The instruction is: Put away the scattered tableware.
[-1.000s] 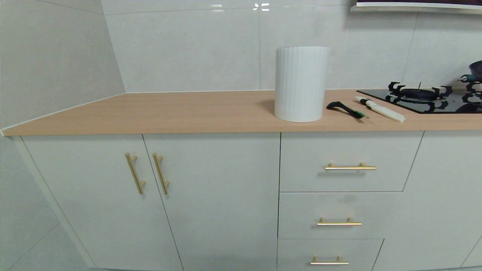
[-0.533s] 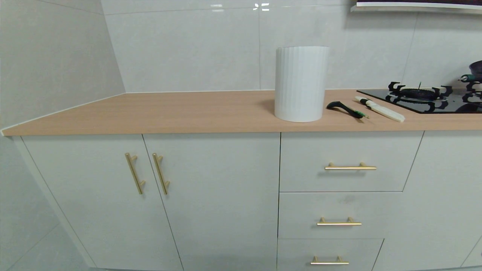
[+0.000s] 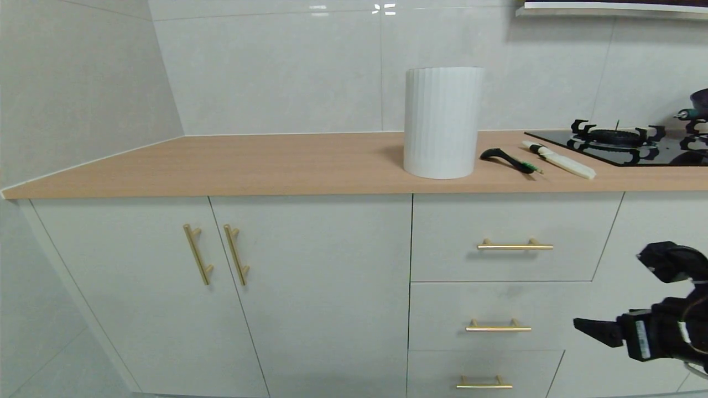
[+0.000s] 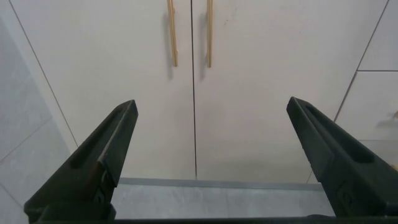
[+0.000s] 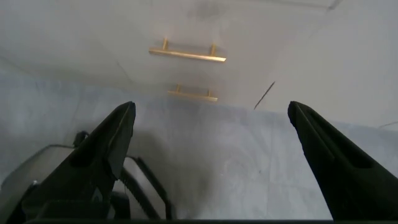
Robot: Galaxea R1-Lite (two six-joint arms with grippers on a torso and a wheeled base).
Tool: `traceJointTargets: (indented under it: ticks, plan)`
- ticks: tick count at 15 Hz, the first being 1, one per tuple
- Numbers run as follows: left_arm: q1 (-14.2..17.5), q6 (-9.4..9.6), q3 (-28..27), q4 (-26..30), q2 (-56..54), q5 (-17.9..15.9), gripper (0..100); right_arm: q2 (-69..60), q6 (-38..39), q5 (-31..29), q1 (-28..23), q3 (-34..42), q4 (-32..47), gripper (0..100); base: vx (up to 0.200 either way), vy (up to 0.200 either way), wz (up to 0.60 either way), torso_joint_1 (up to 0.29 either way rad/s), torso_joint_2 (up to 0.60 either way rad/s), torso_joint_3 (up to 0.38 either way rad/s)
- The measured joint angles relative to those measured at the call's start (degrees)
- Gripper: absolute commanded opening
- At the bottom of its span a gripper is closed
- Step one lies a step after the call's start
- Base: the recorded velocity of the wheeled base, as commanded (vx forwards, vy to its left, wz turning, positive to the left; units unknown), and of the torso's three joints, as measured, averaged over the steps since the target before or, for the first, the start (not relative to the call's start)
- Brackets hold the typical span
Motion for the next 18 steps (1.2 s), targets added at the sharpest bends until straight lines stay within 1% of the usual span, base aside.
traceJointTargets:
  ticks: [4,6,9,12,15,18]
  plan:
    - [0.0,0.0,0.0,0.0,0.0,0.0,100,21.2,0.1,-0.3,1.0,-3.6,-14.0,100,0.0,0.0,0.0,0.0,0.0,0.0]
    - [0.0,0.01,0.0,0.0,0.0,0.0,100,29.9,0.7,-0.4,1.3,-5.0,-21.4,100,0.0,0.0,0.0,0.0,0.0,0.0]
    - [0.0,0.0,0.0,0.0,0.0,0.0,100,40.7,4.9,-0.6,2.0,-6.6,-32.8,100,0.0,0.0,0.0,0.0,0.0,0.0]
    - [0.0,0.01,0.0,0.0,0.0,0.0,100,47.9,6.9,-1.3,2.3,-6.7,-40.8,100,0.0,0.0,0.0,0.0,0.0,0.0]
    - [0.0,0.01,0.0,0.0,0.0,0.0,100,54.0,7.1,-4.1,2.3,-7.1,-47.7,100,0.0,0.0,0.0,0.0,0.0,0.0]
    - [0.0,0.01,0.0,0.0,0.0,0.0,100,58.3,6.9,-5.8,2.3,-8.6,-49.9,100,0.0,0.0,0.0,0.0,0.0,0.0]
